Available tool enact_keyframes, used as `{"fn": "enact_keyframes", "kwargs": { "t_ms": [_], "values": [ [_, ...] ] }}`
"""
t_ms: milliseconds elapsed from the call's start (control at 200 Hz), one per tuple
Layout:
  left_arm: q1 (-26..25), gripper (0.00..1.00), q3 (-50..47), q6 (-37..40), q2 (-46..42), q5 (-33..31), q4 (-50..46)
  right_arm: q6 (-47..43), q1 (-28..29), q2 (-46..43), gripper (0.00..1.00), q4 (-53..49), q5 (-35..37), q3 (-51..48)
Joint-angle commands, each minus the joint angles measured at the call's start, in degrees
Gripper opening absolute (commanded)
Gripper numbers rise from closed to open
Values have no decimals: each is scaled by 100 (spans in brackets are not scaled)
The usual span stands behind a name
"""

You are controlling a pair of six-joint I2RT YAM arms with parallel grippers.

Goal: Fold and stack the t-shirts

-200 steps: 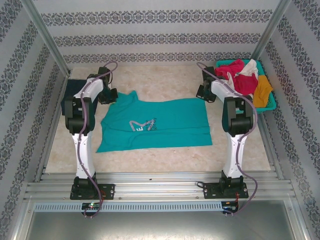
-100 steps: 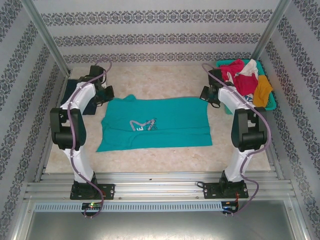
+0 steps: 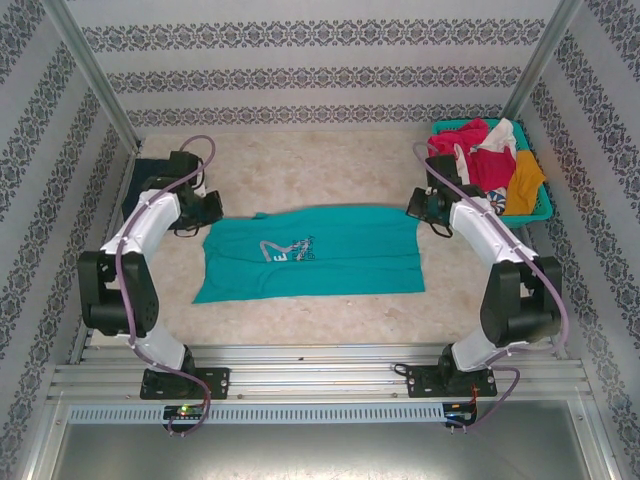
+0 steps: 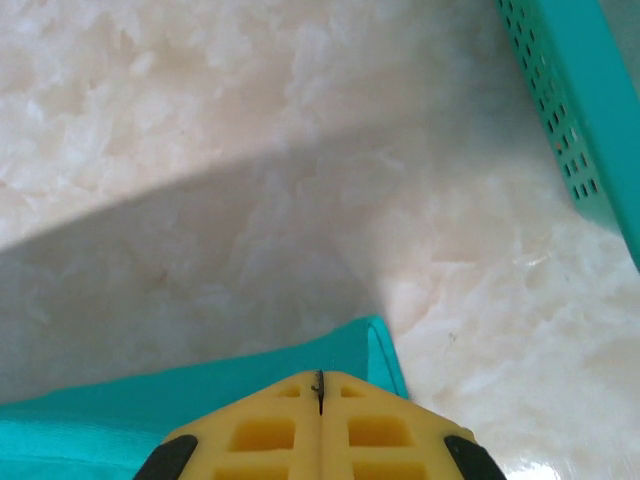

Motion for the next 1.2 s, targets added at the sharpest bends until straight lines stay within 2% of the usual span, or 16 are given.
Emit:
{"fn": "enact_keyframes", "kwargs": {
  "t_ms": [0,190,400,734,1194],
  "values": [
    [-47,0,-287,-89,-359,155,-158,-85,44,-406,0,-343,63,-247],
    [-47,0,-601,-148,-794,368,-309,-82,51,-828,0,-591,96,-580],
    [-44,0,-681,-204,-1177,318,-645,-44,48,-1164,0,-675,127,-892],
    [-47,0,-1252,-251,-1708,368,-869,-51,32,-1086,0,-636,118,-1035],
    [-47,0,-2312,-265,-1666,362,-645,-110,-34,-1194,0,-805,118,-1393]
  ]
}}
